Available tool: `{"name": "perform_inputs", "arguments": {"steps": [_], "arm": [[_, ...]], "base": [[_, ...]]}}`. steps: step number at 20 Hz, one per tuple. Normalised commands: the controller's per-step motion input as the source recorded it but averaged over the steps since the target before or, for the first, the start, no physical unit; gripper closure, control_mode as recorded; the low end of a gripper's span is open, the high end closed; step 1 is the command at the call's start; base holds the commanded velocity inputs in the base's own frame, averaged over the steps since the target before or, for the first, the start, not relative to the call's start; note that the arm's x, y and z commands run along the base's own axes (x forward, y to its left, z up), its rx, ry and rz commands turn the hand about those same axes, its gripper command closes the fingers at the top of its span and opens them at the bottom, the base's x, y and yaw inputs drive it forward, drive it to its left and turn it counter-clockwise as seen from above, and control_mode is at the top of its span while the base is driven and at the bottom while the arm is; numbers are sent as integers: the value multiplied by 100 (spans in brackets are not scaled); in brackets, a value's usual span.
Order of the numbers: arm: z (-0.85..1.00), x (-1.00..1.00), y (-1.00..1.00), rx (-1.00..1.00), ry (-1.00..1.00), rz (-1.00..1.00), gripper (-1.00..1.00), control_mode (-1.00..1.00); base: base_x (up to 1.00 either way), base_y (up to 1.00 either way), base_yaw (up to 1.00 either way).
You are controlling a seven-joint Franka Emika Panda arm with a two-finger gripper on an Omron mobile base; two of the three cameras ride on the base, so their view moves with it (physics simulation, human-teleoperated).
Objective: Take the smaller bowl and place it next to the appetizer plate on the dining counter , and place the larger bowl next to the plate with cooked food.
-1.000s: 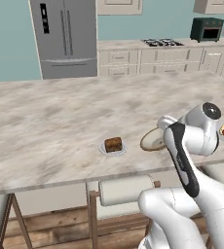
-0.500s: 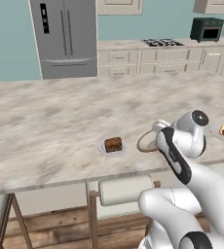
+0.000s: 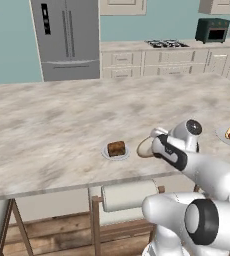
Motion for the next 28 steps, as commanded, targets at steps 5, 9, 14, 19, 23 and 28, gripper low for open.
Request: {"name": "perform_inputs", "arguments": {"steps": [5,9,14,19,23,28], "arm": [[-32,47,-2,0,0,0,100,-100],[-31,50,-3,0,0,0,100,-100],[-31,50,-1,0,0,0,100,-100],[-37,47,-3,0,0,0,100,-100],[-44,32,-9,0,0,0,100,-100],[-21,6,-13,0,0,3,100,-100]], "base": [[0,0,0],[0,0,0],[0,0,0],[0,0,0],[0,0,0],[0,0,0]]}}
